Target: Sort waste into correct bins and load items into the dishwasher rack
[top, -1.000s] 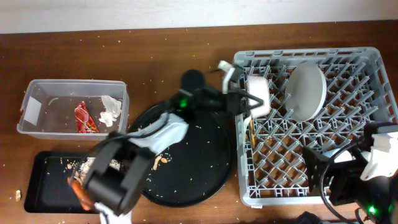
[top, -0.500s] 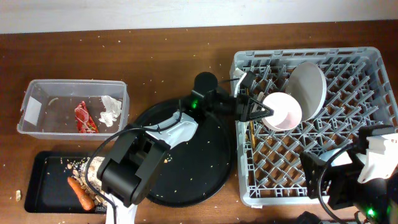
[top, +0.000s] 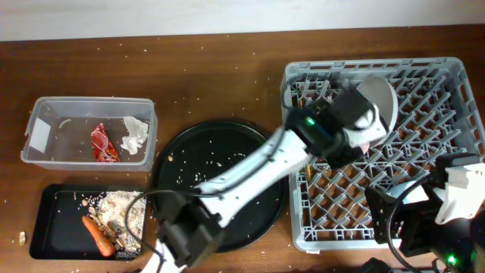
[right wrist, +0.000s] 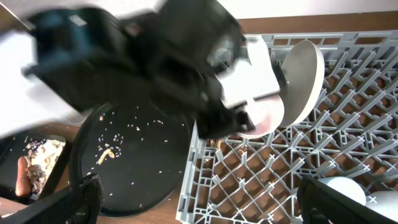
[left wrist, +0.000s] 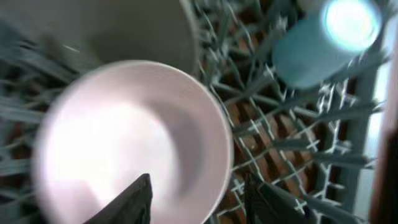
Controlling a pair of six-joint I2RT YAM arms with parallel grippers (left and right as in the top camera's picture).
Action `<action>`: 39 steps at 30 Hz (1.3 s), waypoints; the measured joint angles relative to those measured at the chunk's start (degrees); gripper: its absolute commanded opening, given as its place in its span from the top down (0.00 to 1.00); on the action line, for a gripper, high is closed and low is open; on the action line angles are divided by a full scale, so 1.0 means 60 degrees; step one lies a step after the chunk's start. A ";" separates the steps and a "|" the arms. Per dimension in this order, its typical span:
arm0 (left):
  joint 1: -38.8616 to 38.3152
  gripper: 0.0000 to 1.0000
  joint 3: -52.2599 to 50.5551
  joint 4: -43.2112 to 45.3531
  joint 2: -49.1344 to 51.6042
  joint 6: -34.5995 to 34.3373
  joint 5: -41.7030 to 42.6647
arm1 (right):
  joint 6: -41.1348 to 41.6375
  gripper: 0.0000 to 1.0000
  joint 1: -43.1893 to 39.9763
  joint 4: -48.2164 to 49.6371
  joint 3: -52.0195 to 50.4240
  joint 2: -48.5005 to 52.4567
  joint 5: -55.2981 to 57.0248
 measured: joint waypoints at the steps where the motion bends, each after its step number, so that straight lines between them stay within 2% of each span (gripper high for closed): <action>1: -0.0222 0.55 0.0000 0.0000 0.0270 0.0197 -0.0255 | -0.0007 0.02 -0.0004 0.0000 0.0000 0.0000 0.0004; 2: -0.0364 0.59 -0.0007 -0.0007 0.0470 0.0321 -0.0437 | 0.0000 0.02 0.0000 0.0000 0.0000 0.0000 0.0004; 4: -0.0678 0.90 -0.0007 -0.0033 0.0907 0.0535 -0.0710 | 0.0000 0.02 0.0000 -0.0007 0.0000 0.0000 0.0004; 5: -0.0725 1.00 -0.0007 -0.0120 0.0994 0.0597 -0.0754 | 0.0000 0.02 0.0000 -0.0011 0.0000 0.0000 0.0000; 7: -0.0718 1.00 0.0109 -0.0204 0.1064 0.0616 -0.0885 | 0.0000 0.02 0.0000 -0.0106 0.0000 0.0000 0.0000; 10: -0.0594 1.00 0.0860 -0.1151 0.1053 -0.0175 -0.0423 | -0.0004 0.02 0.0000 -0.0295 -0.0004 0.0000 0.0000; 13: 0.1093 1.00 0.1956 -0.0969 0.0750 -0.2036 0.3654 | 0.0000 0.02 0.0000 -0.0321 0.0000 0.0000 0.0000; 15: 0.2539 0.99 0.2000 0.0251 0.0732 -0.3319 0.6754 | 0.0004 0.02 0.0000 -0.0361 -0.0004 0.0000 0.0000; 18: 0.3592 0.99 0.2029 0.1104 0.0732 -0.4838 0.9289 | 0.0000 0.02 0.0000 -0.0357 -0.0004 0.0000 -0.0004; 21: 0.3402 1.00 0.1705 0.1341 0.0703 -0.6604 0.9562 | 0.0000 0.02 0.0000 -0.0437 -0.0004 0.0000 -0.0153; 24: 0.3636 1.00 0.1308 0.4415 0.0703 -0.9318 0.9519 | 0.0004 0.02 0.0000 -0.0474 -0.0007 0.0000 -0.0288; 25: 0.3960 0.99 0.1330 0.5016 0.0681 -1.0371 0.9333 | 0.0000 0.02 0.0000 -0.0492 0.0000 0.0000 -0.0390; 26: 0.4466 1.00 0.1330 0.4892 0.0670 -1.1238 0.9100 | 0.0004 0.02 0.0000 -0.0499 0.0000 0.0000 -0.0441; 27: 0.4568 1.00 0.1290 0.4852 0.0670 -1.1519 0.9031 | 0.0004 0.01 0.0000 -0.0528 -0.0004 0.0000 -0.0470; 31: 0.3563 0.99 -0.0452 0.4983 0.0659 -1.1846 0.9067 | -0.0004 0.02 -0.0004 -0.0576 -0.0004 0.0000 -0.0477; 33: 0.3552 1.00 -0.0710 0.3319 0.0659 -1.1173 0.8965 | 0.0000 0.02 0.0000 -0.0565 0.0004 -0.0004 -0.0495; 34: 0.3588 1.00 -0.0885 0.1279 0.0430 -1.0233 0.8601 | 0.0000 0.01 -0.0004 -0.0576 0.0000 -0.0004 -0.0503; 37: 0.3464 1.00 -0.0911 0.1115 -0.0648 -0.8961 0.9016 | 0.0004 0.02 -0.0004 -0.0568 0.0000 0.0000 -0.0503; 38: 0.3344 1.00 -0.0831 0.0608 -0.0845 -0.8663 0.9122 | 0.0007 0.02 0.0000 -0.0568 0.0000 0.0000 -0.0503; 39: 0.3191 1.00 -0.0798 -0.0532 -0.0980 -0.8174 0.8681 | 0.0004 0.02 -0.0004 -0.0576 0.0000 0.0000 -0.0510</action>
